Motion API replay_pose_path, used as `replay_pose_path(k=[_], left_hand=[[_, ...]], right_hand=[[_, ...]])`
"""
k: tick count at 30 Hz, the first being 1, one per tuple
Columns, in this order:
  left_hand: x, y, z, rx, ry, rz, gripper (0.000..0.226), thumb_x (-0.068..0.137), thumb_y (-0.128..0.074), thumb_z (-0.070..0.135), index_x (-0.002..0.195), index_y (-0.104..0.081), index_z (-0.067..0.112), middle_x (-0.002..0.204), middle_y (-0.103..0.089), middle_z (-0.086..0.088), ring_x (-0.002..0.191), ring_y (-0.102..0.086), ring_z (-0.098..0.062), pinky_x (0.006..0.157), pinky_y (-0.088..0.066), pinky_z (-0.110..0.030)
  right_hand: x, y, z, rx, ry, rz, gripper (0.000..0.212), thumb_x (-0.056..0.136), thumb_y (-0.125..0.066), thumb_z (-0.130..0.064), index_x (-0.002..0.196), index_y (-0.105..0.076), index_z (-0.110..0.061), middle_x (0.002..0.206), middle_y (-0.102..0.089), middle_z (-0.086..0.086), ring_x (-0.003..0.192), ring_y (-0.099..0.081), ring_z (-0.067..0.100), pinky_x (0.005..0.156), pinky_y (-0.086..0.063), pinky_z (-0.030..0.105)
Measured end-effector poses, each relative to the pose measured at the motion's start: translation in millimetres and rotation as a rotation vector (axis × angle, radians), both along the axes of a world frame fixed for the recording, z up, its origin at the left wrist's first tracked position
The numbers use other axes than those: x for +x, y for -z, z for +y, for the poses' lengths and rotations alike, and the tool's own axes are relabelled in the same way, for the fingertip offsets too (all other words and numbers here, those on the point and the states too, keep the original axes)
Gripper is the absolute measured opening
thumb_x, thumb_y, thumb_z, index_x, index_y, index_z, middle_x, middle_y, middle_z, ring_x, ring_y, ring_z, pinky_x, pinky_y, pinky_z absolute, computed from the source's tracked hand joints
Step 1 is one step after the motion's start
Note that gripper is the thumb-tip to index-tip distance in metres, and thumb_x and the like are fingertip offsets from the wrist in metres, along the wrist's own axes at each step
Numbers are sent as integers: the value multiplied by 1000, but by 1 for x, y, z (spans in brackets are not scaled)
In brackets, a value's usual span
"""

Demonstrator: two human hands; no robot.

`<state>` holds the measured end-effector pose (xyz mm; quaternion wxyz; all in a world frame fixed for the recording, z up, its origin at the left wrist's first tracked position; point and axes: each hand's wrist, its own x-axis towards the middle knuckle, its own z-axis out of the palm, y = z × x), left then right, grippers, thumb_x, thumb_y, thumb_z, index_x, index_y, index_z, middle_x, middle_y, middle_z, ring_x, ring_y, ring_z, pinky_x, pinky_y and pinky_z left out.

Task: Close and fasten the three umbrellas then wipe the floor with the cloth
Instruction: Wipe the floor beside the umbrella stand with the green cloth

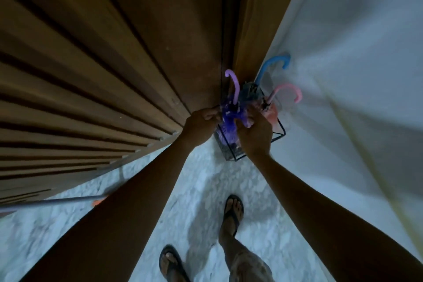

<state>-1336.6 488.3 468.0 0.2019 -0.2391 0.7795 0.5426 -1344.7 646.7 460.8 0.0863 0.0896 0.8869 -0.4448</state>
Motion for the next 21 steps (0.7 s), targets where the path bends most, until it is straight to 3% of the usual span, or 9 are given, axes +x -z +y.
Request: replay_pose_path(k=[3, 6, 7, 10, 12, 14, 16, 18, 21], left_hand=[[21, -32, -18, -49, 28, -13, 33, 98, -61, 14, 130, -65, 7, 128, -67, -12, 115, -63, -23, 91, -48, -21], [59, -61, -45, -38, 19, -2, 28, 97, -57, -2, 121, -61, -15, 111, -65, -30, 84, -63, -9, 71, -47, -7], [75, -70, -56, -45, 10, 10, 26, 96, -55, -7, 118, -60, -20, 109, -64, -35, 81, -61, -7, 69, -45, -6], [131, -102, -91, -55, -56, 41, 23, 93, -64, -2, 115, -68, -8, 111, -70, -24, 98, -61, -18, 70, -46, -7], [175, -122, -120, -9, -109, 73, 18, 90, -68, -3, 108, -71, -3, 103, -70, -19, 99, -60, -22, 81, -48, -18], [222, -139, -152, 11, -109, 96, 13, 83, -76, 4, 95, -74, 6, 101, -71, -15, 101, -65, -25, 94, -49, -29], [273, -158, -188, 17, -62, 154, 17, 77, -81, 10, 93, -75, 11, 104, -74, -14, 98, -69, -20, 98, -51, -33], [316, -181, -219, -19, -21, 183, 15, 83, -76, 8, 97, -72, 10, 100, -72, -4, 91, -69, -7, 93, -51, -32], [363, -223, -268, -122, -70, 213, 23, 80, -73, 21, 101, -74, 13, 103, -70, -1, 100, -67, -19, 92, -51, -30]], right_hand=[[17, -38, -13, -23, -11, -6, 34, 86, -73, -27, 120, -69, -23, 109, -75, 8, 100, -69, 26, 80, -54, 33], [44, -71, -35, -52, -32, -21, 34, 89, -71, -26, 123, -69, -21, 117, -72, 6, 106, -65, 23, 85, -44, 23], [55, -82, -45, -62, -49, -26, 33, 90, -70, -25, 123, -69, -20, 119, -71, 6, 109, -65, 22, 87, -43, 22], [94, -114, -80, -62, -130, -65, 29, 87, -67, -31, 115, -71, -22, 116, -73, 4, 109, -67, 25, 93, -53, 34], [127, -130, -105, -89, -172, -31, 44, 77, -62, -46, 112, -72, -21, 112, -74, 5, 105, -69, 28, 92, -56, 44], [162, -143, -130, -93, -197, 10, 48, 73, -60, -45, 109, -74, -16, 109, -75, 11, 104, -70, 33, 92, -56, 48], [209, -168, -161, -62, -218, 18, 39, 79, -63, -34, 109, -74, -12, 109, -75, 14, 104, -69, 34, 94, -55, 46], [252, -189, -190, -37, -244, -35, 38, 84, -64, -35, 113, -73, -11, 109, -73, 11, 104, -68, 27, 91, -53, 35], [306, -223, -238, -79, -274, 24, 32, 81, -62, -29, 100, -75, -8, 97, -75, 14, 95, -69, 29, 78, -51, 32]])
